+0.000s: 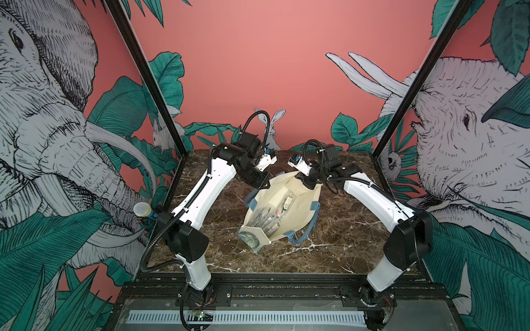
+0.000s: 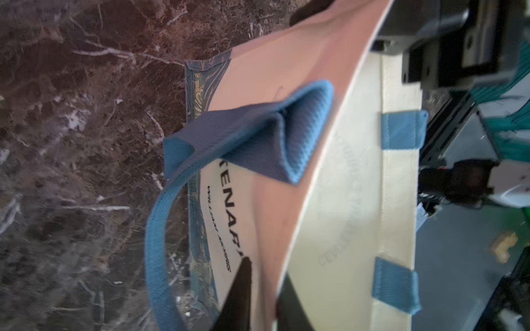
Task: Take out the compass set from the canvas bag
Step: Adjust the canvas bag at the center of the board.
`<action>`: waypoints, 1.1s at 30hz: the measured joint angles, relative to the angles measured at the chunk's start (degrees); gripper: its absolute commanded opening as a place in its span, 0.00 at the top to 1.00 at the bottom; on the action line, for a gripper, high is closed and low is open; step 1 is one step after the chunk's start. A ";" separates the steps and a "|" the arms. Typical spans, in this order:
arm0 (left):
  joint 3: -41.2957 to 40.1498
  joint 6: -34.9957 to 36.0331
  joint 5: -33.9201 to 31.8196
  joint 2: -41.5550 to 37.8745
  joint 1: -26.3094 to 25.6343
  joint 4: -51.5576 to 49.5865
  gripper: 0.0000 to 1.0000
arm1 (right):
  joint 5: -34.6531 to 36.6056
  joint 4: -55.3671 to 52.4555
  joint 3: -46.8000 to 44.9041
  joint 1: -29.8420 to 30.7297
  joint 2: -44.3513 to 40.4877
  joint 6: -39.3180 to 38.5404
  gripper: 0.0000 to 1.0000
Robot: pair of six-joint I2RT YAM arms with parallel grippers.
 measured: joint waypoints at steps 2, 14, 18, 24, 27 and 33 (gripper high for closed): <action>-1.09 0.02 -1.09 -1.27 -0.31 0.33 0.56 | 0.68 -0.07 -0.79 0.11 -0.52 1.88 1.00; -15.30 0.61 -5.86 -11.65 -1.07 4.76 0.44 | 3.78 -0.17 -5.46 0.15 -5.44 7.61 1.00; -15.47 1.07 -6.67 -11.41 -2.75 6.36 0.46 | 4.24 -0.15 -5.75 0.13 -5.44 8.55 1.00; -15.58 2.25 -8.66 -10.95 -5.07 8.13 0.81 | 4.57 0.24 -6.34 0.13 -5.77 8.76 1.00; -15.58 2.38 -9.40 -10.69 -5.07 8.52 0.91 | 4.96 0.22 -6.97 0.13 -6.32 8.74 1.00; -15.50 2.75 -11.04 -10.64 -5.20 8.87 1.00 | 5.38 0.24 -7.23 0.15 -6.40 8.72 1.00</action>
